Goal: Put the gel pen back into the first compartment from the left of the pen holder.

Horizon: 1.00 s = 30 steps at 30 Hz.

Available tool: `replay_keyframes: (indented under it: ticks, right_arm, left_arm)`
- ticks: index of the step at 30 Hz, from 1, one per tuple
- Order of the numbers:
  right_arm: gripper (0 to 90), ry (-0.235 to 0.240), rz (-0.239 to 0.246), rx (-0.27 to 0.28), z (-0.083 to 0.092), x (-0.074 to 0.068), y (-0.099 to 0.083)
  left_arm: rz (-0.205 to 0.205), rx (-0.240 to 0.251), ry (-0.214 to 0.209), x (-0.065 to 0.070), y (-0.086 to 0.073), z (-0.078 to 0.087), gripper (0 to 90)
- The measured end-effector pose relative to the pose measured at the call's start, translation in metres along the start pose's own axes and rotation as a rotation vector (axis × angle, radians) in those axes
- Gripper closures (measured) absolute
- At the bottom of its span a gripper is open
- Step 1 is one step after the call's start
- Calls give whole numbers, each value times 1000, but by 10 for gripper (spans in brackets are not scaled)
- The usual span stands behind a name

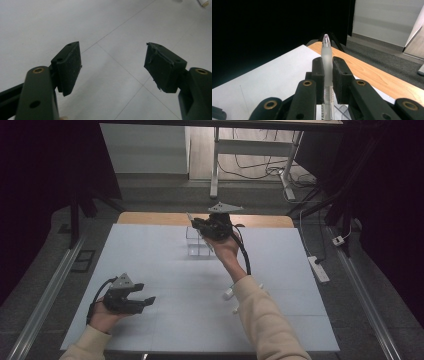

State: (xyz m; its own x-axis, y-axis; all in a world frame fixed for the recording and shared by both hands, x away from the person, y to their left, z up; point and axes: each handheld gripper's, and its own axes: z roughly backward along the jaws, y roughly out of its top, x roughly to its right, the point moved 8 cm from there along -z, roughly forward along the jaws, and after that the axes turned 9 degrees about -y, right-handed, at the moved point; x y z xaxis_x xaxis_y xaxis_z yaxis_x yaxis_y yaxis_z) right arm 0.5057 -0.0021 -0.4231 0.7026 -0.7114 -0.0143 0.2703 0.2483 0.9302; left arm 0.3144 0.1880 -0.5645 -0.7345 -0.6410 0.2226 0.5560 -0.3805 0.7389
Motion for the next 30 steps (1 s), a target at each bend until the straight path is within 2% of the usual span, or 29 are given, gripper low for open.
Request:
replay_keyframes:
  ticks: [16,22,30]
  right_arm:
    - [793,-2,36,-5,-22,-1,7]
    - [793,0,30,-5,-32,0,5]
    - [793,-17,12,3,-40,11,4]
  left_arm:
    - [3,6,-6,0,0,1,293]
    - [4,5,-7,-1,0,1,293]
    - [5,1,-8,-2,-1,0,293]
